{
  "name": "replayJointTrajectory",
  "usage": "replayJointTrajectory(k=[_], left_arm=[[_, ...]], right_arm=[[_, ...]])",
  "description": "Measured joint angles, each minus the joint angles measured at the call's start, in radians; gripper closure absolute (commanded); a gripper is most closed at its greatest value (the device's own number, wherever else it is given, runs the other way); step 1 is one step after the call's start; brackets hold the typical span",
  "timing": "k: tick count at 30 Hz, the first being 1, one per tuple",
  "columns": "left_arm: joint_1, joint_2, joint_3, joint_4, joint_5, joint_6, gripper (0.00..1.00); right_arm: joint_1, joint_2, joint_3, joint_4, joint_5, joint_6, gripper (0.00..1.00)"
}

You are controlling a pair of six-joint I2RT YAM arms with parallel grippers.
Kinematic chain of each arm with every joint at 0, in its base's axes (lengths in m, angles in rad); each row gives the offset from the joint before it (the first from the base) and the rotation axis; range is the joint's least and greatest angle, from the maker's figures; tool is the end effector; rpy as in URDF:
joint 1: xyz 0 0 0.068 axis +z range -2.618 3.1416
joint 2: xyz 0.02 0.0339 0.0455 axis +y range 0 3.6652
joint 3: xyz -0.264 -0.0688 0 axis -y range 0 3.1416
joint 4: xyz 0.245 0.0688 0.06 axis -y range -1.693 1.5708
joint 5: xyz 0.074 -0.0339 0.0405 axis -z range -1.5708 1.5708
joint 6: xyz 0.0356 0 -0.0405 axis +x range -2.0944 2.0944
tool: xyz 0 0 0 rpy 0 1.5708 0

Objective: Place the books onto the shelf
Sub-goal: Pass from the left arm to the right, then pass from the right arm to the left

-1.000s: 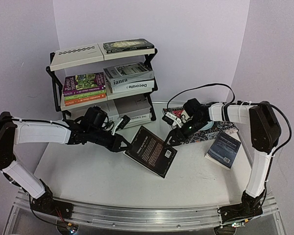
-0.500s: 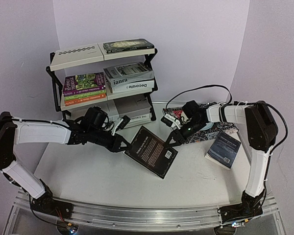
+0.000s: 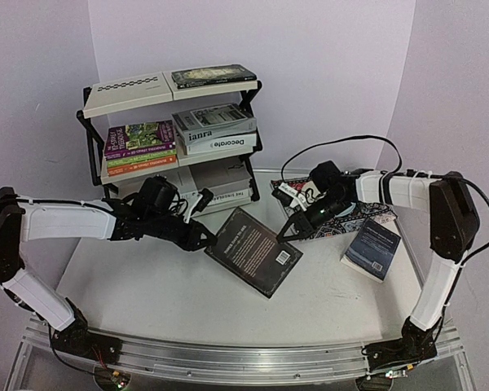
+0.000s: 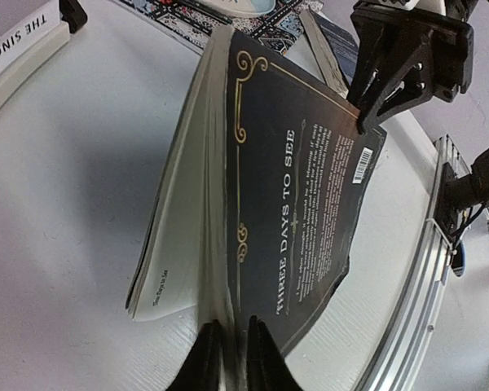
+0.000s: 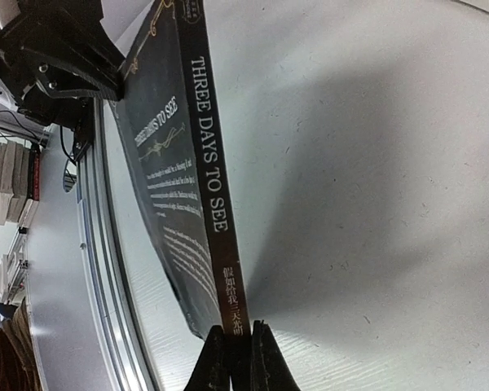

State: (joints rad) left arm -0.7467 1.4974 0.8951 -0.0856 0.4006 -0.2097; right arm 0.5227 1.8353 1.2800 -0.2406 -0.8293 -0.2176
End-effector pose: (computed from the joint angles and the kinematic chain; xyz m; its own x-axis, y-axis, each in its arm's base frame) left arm 0.2247 -0.2269 0.2196 -0.6320 0.3237 -0.7041 0.7310 0.5506 -0.4030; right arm 0.3313 0.2212 0.2201 -0.4352 -0.4190 -0.7969 -0.8994 0.2429 0.3634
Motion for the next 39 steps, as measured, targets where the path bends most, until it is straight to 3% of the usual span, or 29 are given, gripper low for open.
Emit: replayJointTrajectory(k=[2, 4, 8, 10, 18, 24, 33, 39], left_arm=[[0.001, -0.014, 0.0, 0.001, -0.023, -0.001, 0.3], [0.001, -0.035, 0.0, -0.001, -0.046, 0.0, 0.23], [0.001, -0.118, -0.001, -0.001, -0.088, 0.018, 0.18], [0.001, -0.172, -0.002, 0.0, -0.09, 0.045, 0.1], [-0.001, -0.353, -0.057, 0.008, -0.005, 0.365, 0.01], [-0.005, -0.415, -0.071, 0.009, 0.097, 0.626, 0.04], [-0.021, -0.334, 0.029, -0.072, 0.176, 0.78, 0.05], [-0.093, -0.281, 0.108, -0.166, 0.153, 0.825, 0.21]], right_arm=[[0.015, -0.022, 0.001, -0.017, 0.033, 0.009, 1.0], [0.041, -0.039, 0.013, -0.05, 0.098, 0.015, 1.0], [0.111, -0.058, 0.073, -0.135, 0.24, 0.007, 1.0], [0.149, -0.065, 0.109, -0.18, 0.311, 0.0, 1.0], [0.263, -0.119, 0.202, -0.311, 0.502, -0.052, 1.0], [0.34, -0.153, 0.259, -0.346, 0.579, -0.099, 1.0], [0.459, -0.2, 0.255, -0.341, 0.692, -0.244, 1.0], [0.484, -0.212, 0.256, -0.334, 0.758, -0.307, 1.0]])
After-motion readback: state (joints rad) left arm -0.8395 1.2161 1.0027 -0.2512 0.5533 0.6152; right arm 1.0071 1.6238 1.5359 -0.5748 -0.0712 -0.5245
